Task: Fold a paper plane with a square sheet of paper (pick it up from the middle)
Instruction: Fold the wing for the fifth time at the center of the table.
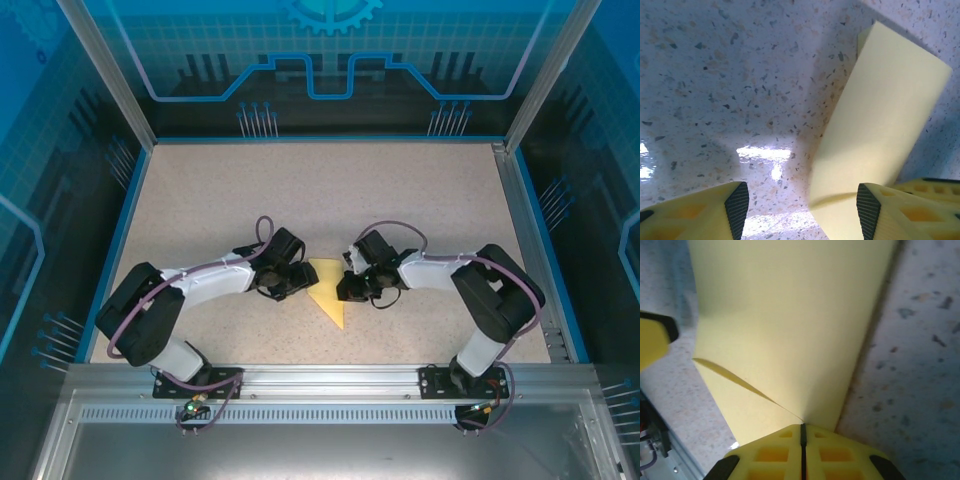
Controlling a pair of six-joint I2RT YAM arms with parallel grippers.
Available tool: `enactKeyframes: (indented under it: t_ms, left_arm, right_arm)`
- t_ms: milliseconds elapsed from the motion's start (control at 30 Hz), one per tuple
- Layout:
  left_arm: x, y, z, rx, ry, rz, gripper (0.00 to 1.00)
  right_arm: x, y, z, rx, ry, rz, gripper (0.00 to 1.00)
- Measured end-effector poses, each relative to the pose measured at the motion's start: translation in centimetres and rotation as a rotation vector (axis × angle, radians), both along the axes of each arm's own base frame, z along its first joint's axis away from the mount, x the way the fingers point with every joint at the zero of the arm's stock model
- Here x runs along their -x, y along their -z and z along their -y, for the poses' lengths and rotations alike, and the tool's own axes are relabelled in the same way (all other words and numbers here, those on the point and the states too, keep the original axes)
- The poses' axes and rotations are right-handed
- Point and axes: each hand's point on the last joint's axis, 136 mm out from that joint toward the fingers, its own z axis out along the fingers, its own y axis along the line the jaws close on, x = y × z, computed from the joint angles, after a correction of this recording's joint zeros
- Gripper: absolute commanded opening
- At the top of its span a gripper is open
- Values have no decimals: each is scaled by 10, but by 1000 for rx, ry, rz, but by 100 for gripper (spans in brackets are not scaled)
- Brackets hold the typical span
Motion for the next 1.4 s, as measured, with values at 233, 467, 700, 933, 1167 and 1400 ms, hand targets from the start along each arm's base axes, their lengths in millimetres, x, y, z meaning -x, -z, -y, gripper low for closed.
enactKeyframes:
  t_ms: [233, 467, 700, 933, 1167, 1400]
  left_arm:
    - [0, -2, 5, 20, 10, -8, 63]
    - [0, 3, 12, 42, 19, -27, 62]
    - [-2, 6, 21, 92, 11, -46, 59]
    - [-3, 4, 31, 155, -11, -57, 52]
    - [-5, 2, 35, 192, -23, -54, 42]
    - [-7, -1, 40, 220, -17, -43, 23]
  right_arm:
    - [-3, 0, -6, -46, -6, 1, 8]
    - [-3, 1, -5, -66, 4, -1, 9]
    - [-3, 2, -4, -93, 15, -4, 10]
    - [-4, 1, -4, -114, 29, -8, 10]
    - [-4, 1, -4, -130, 43, -12, 12]
    - [-5, 0, -5, -135, 45, -12, 14]
